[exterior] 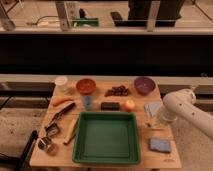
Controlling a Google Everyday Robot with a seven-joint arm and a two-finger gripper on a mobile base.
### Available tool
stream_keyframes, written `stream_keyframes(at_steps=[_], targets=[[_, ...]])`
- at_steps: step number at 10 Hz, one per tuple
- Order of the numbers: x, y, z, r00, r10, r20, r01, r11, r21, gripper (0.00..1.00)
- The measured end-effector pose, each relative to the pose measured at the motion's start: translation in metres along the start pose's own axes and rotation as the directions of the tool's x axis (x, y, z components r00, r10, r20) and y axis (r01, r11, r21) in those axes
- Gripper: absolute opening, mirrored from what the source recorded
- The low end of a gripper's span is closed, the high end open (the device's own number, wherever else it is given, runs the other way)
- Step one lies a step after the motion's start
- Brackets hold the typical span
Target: Place fork in table surface
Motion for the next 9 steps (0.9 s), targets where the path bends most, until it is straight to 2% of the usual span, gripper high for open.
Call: stream_keyframes(at_steps=[2,7,9], targets=[[0.003,0.002,0.012,1.000,0.008,-0.005,-0.008,1.000,-0.022,0.04],[0.005,0.005,0.027,1.000,0.019,-0.005,-0.019,0.998,-0.056,0.04],[0.005,0.005,0.028,1.000,0.021,-0.010,-0.022,0.998,-0.060,0.12]])
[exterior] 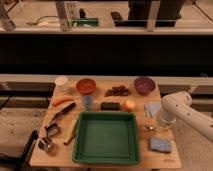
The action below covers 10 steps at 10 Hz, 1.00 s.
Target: Place fork in table surface
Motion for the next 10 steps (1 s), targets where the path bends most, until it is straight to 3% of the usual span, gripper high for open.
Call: stream_keyframes(at_steps=[6,7,10], targets=[[-0.0013,-0.0005,0.0017,1.000,0.005,-0.010,-0.005,1.000,-0.014,0.72],[-0.0014,-0.0003,0.0025,1.000,0.005,-0.010,-0.005,1.000,-0.017,0.79],[-0.0019,-0.0005,0.0034,1.000,0.003,-0.010,-0.004,1.000,-0.020,0.80]])
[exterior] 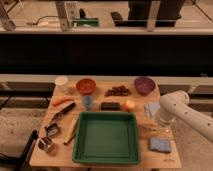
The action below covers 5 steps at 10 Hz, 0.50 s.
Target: Place fork in table surface
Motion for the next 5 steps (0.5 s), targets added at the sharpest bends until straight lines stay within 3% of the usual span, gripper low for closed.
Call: stream_keyframes(at_steps=[3,5], targets=[[0.002,0.001,-0.002,1.000,-0.004,-0.010,0.004,1.000,0.002,0.80],[0.003,-0.002,-0.019,1.000,-0.003,-0.024,0.004,0.999,0.039,0.80]])
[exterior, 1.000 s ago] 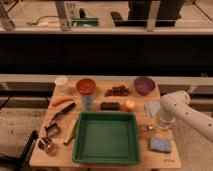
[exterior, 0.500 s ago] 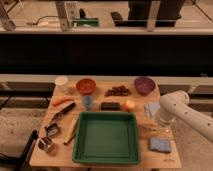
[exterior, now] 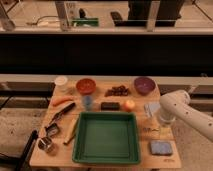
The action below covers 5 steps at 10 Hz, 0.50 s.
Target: Place fork in table surface
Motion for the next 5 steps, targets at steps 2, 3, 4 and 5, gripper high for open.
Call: stream_keyframes(at_steps=[2,3,4,5], targets=[[0.003,-0.005,-0.026,1.000,0.000,-0.022,0.001,0.999,0.047,0.80],[0.003,-0.006,-0.030,1.000,-0.001,-0.026,0.002,0.998,0.056,0.80],[0.003,-0.010,-0.055,1.000,0.001,-0.030,0.002,0.996,0.091,0.80],[0.003,-0.010,-0.068,1.000,0.004,-0.029,0.000,0.994,0.106,0.80]])
